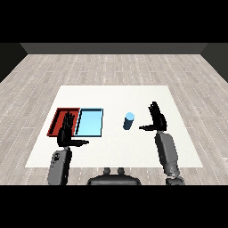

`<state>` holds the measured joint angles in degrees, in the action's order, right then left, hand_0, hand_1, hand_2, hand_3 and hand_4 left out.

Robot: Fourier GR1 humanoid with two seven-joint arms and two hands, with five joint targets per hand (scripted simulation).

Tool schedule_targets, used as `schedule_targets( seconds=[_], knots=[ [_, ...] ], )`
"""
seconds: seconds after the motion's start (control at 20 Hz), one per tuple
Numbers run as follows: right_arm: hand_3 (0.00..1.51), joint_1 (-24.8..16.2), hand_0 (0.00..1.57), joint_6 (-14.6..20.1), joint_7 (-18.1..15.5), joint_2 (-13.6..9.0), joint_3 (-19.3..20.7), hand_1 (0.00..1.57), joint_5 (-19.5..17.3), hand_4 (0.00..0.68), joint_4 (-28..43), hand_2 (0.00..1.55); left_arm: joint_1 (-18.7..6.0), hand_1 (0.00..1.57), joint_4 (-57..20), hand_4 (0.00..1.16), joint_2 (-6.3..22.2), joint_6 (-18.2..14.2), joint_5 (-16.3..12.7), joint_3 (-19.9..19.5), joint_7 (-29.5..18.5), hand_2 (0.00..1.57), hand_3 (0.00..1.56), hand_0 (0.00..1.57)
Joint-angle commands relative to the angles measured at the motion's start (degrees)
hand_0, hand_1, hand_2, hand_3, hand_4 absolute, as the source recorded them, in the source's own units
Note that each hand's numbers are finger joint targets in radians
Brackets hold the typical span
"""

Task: Pick the blue can and put it in the blue box

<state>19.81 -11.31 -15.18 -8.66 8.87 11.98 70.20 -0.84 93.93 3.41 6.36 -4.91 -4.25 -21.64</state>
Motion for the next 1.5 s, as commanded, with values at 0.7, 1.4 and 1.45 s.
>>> schedule_targets(
  seconds=[0.7,1.4,1.45],
  knots=[
    [0.00,8.0,0.00,7.7,-1.6,8.4,-2.8,0.00,0.1,0.000,-10.6,0.00,3.8,0.00,2.7,0.00,1.8,3.0,-3.7,-3.0,-1.3,0.00,0.00,0.00],
    [0.00,7.7,0.00,5.3,-7.6,8.6,-4.5,0.00,5.9,0.000,-18.7,0.00,-0.1,0.00,-4.6,0.00,0.9,2.4,-1.1,-2.3,-5.7,0.00,0.00,0.00],
    [0.00,6.3,0.00,2.0,-8.3,6.8,-2.4,0.00,4.2,0.000,-20.7,0.00,1.4,0.00,2.8,0.00,1.1,1.2,-2.5,-2.2,0.4,0.00,0.00,0.00]
  ],
)
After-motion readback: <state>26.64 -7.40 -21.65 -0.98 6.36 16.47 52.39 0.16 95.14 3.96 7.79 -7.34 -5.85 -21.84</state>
